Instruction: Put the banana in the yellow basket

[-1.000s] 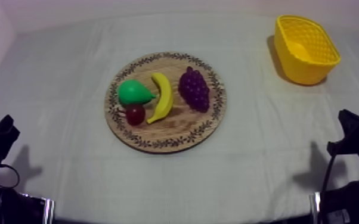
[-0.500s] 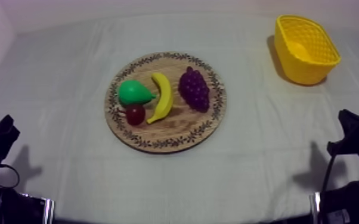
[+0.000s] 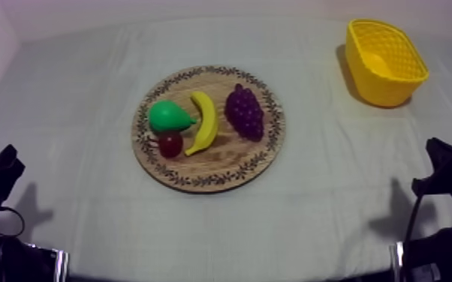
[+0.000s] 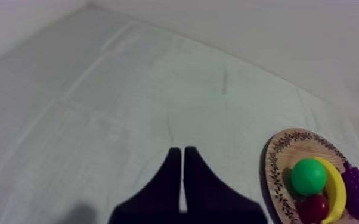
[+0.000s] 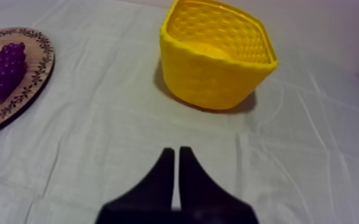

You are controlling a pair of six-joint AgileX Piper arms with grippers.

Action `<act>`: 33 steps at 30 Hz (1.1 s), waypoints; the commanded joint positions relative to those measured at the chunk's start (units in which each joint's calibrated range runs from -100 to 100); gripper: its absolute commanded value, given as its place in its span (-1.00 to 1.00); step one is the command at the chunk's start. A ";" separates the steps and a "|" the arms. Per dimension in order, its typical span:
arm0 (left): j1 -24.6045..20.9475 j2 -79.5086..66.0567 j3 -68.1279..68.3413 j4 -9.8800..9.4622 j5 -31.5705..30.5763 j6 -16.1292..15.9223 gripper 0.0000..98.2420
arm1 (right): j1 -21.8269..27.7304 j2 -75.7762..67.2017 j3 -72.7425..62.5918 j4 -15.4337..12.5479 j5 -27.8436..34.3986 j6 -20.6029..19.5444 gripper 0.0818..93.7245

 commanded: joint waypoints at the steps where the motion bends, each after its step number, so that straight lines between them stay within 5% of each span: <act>1: -0.01 -0.05 -0.01 -0.03 0.00 0.02 -1.00 | -0.01 -0.03 0.03 0.01 0.04 -0.53 -0.99; 8: -0.01 -0.05 -0.01 -0.03 0.00 0.02 -1.00 | -0.15 -0.03 0.03 -0.11 0.06 -2.23 -0.99; 19: -0.01 -0.05 -0.01 -0.03 0.00 0.02 -1.00 | -1.41 5.21 -2.08 -1.45 -0.64 1.07 -0.99; 33: -0.01 -0.05 -0.01 -0.03 0.00 0.02 -1.00 | -8.48 25.55 -29.21 1.20 4.41 -3.81 -0.99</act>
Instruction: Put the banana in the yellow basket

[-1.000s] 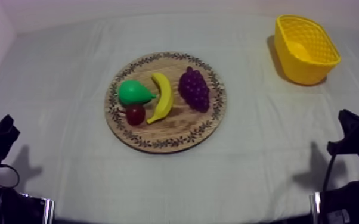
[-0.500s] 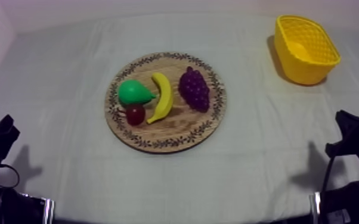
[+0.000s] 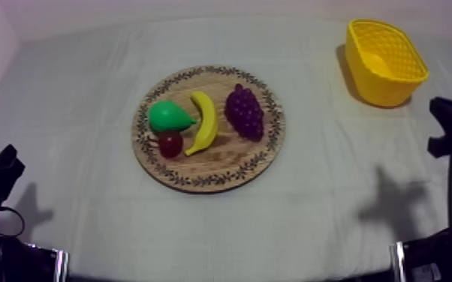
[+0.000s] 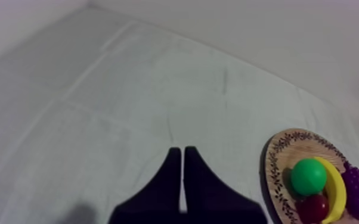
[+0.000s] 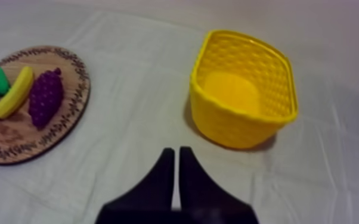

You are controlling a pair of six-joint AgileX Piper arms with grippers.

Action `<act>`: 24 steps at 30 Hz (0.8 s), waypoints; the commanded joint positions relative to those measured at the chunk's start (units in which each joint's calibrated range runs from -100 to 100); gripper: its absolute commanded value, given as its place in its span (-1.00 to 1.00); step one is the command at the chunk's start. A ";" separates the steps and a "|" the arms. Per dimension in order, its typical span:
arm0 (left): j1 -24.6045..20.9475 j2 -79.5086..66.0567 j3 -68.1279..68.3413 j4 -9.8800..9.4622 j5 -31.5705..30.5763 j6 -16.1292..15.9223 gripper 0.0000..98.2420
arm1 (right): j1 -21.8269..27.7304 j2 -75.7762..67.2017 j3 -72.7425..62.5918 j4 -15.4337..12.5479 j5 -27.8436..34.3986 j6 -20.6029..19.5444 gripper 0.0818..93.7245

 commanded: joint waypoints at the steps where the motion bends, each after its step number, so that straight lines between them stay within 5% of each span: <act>1: -0.01 -0.05 -0.01 -0.03 0.00 0.02 -1.00 | -2.34 4.15 -8.08 0.82 2.01 -1.95 -0.99; 24: -0.01 -0.05 -0.01 -0.03 0.00 0.02 -1.00 | -18.94 36.59 -52.34 7.87 27.56 -15.37 -0.99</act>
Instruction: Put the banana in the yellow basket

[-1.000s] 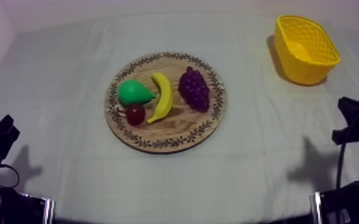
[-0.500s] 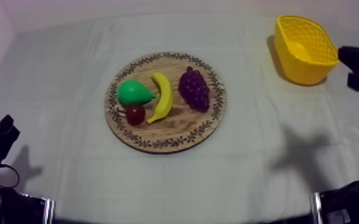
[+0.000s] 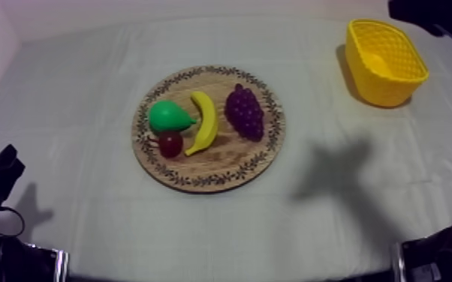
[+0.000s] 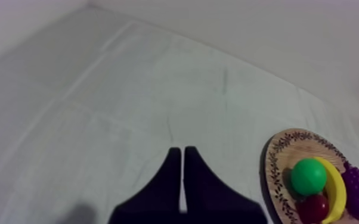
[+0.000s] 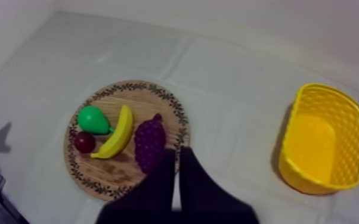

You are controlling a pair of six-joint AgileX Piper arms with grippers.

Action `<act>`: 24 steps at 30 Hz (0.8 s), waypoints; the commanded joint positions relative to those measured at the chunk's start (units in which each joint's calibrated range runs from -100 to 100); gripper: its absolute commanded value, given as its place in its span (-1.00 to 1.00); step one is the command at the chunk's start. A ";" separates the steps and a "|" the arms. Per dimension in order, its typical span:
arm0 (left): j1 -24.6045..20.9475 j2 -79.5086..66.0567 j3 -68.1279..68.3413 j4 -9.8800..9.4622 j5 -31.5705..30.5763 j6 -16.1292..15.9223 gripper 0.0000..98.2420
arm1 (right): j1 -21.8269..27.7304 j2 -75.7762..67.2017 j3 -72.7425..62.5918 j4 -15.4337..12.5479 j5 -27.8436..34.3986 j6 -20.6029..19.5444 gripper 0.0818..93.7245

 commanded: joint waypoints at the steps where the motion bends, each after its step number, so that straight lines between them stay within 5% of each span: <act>1: -0.01 -0.05 -0.01 -0.03 0.00 0.02 -1.00 | -1.54 4.45 -5.71 0.77 2.64 -1.61 -0.99; 11: -0.01 -0.05 -0.01 -0.03 0.00 0.02 -1.00 | -7.62 18.24 -19.89 4.88 12.96 -7.72 -0.99; 24: -0.01 -0.05 -0.01 -0.03 0.00 0.02 -1.00 | -10.38 35.18 -28.42 7.83 16.13 -12.59 -0.99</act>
